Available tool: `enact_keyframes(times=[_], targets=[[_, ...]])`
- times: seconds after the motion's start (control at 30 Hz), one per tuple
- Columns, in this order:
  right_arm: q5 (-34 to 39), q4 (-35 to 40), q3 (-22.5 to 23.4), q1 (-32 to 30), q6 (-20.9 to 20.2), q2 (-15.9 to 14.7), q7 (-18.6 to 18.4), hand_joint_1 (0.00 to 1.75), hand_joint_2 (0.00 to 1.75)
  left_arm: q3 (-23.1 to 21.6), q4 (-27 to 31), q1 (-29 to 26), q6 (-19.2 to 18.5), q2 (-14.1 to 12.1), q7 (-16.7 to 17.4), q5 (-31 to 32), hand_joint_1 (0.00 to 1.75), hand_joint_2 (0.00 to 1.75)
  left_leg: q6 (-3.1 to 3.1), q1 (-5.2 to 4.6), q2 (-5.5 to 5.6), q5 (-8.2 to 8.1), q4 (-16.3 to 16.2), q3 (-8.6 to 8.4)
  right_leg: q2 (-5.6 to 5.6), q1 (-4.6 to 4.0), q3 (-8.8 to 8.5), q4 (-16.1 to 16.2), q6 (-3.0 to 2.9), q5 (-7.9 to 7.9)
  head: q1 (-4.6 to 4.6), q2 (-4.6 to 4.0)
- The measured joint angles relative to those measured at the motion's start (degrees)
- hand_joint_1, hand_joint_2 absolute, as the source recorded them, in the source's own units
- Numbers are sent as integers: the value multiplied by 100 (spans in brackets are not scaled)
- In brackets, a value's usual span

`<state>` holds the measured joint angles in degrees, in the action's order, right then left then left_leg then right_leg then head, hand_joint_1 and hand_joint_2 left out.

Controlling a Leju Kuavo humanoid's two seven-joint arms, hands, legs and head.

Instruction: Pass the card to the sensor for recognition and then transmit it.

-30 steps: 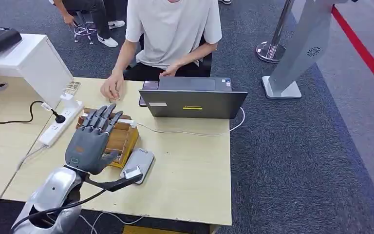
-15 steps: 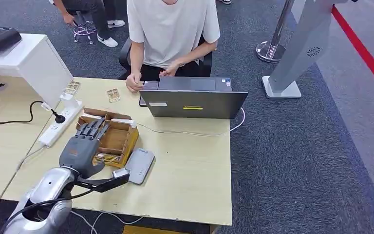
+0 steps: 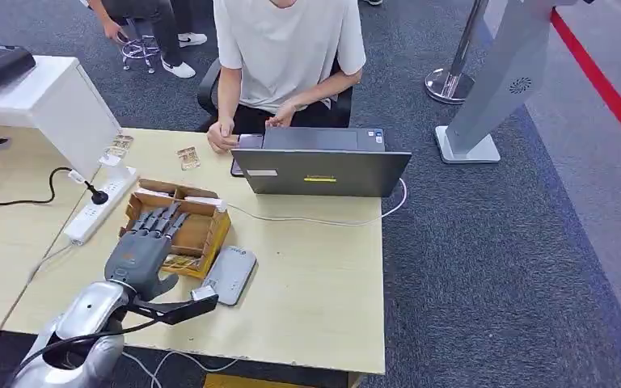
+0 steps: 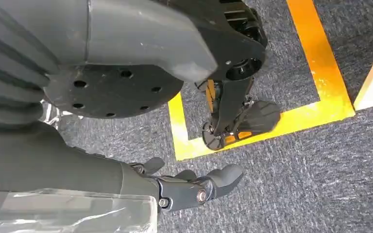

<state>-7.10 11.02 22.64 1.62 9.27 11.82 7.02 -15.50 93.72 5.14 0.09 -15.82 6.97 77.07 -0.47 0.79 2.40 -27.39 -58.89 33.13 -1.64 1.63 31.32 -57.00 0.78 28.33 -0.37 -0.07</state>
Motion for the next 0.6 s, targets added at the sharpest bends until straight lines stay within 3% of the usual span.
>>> enact_keyframes(times=[0.43, 0.6], targets=[[-2, 0, 26, -1, -13, 2, 4, 0, 175, -57, 50, -79, -13, -7, 9, 17, 0, 175, 0, 0, 0, 0, 0, 0, 0, 0, -1, 0, 0, 0, 0, 0], [-59, 0, 26, -28, -280, -26, 85, 0, 175, -78, 59, -164, 35, -11, 136, 89, 0, 175, 0, 0, 0, 0, 0, 0, 0, 0, 0, 0, 0, 0, 0, 0]])
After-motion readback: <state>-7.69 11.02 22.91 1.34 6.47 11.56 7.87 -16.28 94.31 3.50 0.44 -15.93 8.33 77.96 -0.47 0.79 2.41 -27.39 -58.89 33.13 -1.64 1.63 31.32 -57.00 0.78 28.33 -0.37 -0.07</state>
